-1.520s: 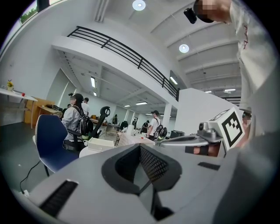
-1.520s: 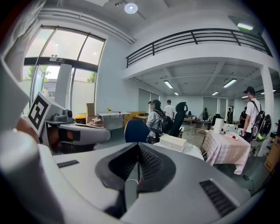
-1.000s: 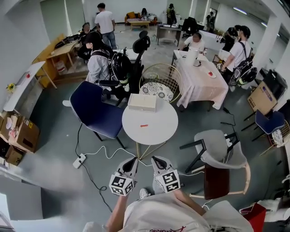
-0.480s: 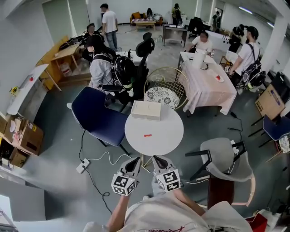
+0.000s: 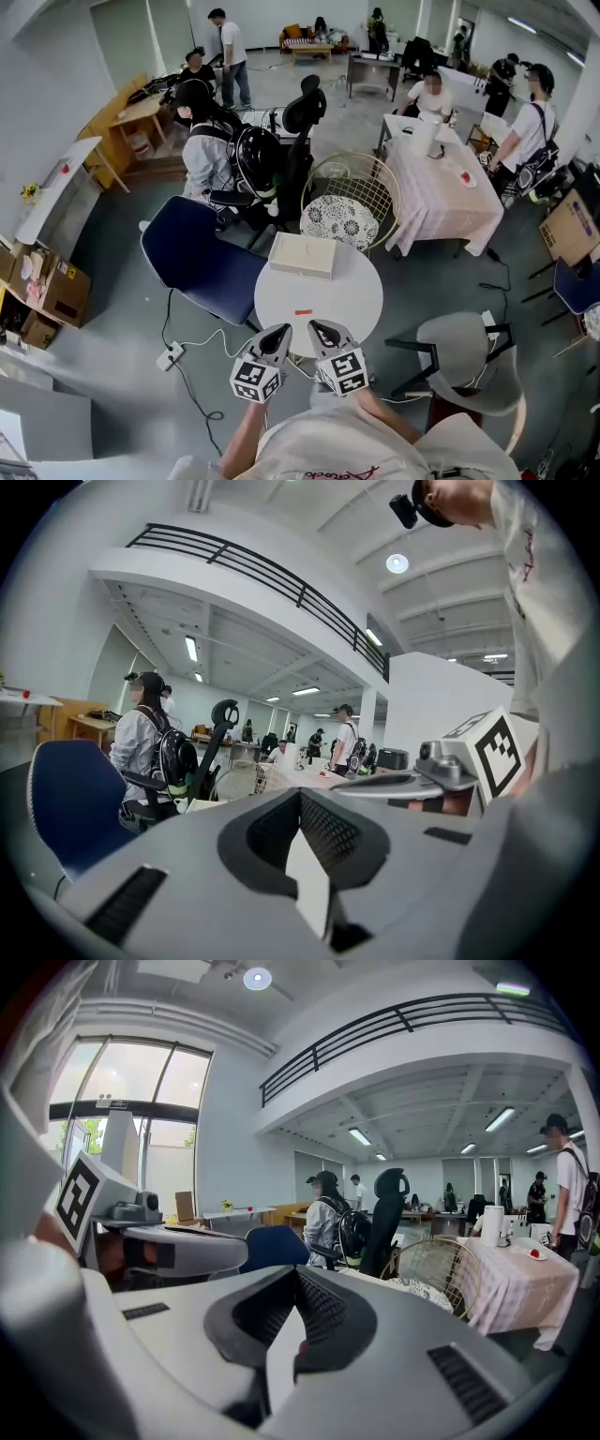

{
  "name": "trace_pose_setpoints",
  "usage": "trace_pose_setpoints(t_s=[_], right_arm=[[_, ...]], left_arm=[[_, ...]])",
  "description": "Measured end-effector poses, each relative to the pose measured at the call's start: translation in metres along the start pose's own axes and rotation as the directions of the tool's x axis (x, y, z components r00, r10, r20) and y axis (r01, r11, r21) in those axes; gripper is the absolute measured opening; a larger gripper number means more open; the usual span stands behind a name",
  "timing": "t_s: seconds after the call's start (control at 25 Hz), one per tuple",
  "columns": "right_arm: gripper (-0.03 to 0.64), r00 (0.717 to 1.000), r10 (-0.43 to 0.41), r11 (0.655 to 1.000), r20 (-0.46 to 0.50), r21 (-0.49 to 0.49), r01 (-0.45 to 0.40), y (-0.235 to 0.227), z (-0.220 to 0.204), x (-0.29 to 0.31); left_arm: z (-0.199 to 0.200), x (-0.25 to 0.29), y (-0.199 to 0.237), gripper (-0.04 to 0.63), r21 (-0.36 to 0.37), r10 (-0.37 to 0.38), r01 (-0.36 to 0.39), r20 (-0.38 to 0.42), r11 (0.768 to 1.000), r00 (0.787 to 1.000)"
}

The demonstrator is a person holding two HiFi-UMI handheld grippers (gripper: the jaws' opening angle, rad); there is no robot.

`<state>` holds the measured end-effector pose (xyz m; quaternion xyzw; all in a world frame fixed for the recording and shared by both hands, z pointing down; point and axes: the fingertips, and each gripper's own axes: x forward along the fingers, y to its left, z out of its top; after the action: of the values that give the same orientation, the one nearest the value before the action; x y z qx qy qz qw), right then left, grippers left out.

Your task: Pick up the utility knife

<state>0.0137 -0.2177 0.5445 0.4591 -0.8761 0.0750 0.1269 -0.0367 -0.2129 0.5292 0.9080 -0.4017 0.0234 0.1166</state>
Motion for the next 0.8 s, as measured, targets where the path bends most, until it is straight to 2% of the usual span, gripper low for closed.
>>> trace_pose_setpoints(t_s=[0.36,0.8], right_arm=[[0.017,1.000,0.015,1.000,0.012,0.011,-0.015,-0.061,0.015,0.034],[0.017,0.998,0.068,0.997,-0.019,0.033,-0.067,-0.087,0.008,0.070]], left_arm=[[0.018,0.071,0.013,0.012,0.007,-0.001,0.001,-0.005,1.000,1.000],[0.011,0.096,0.041,0.012,-0.031,0.060,-0.061,-0.037,0.998,0.998]])
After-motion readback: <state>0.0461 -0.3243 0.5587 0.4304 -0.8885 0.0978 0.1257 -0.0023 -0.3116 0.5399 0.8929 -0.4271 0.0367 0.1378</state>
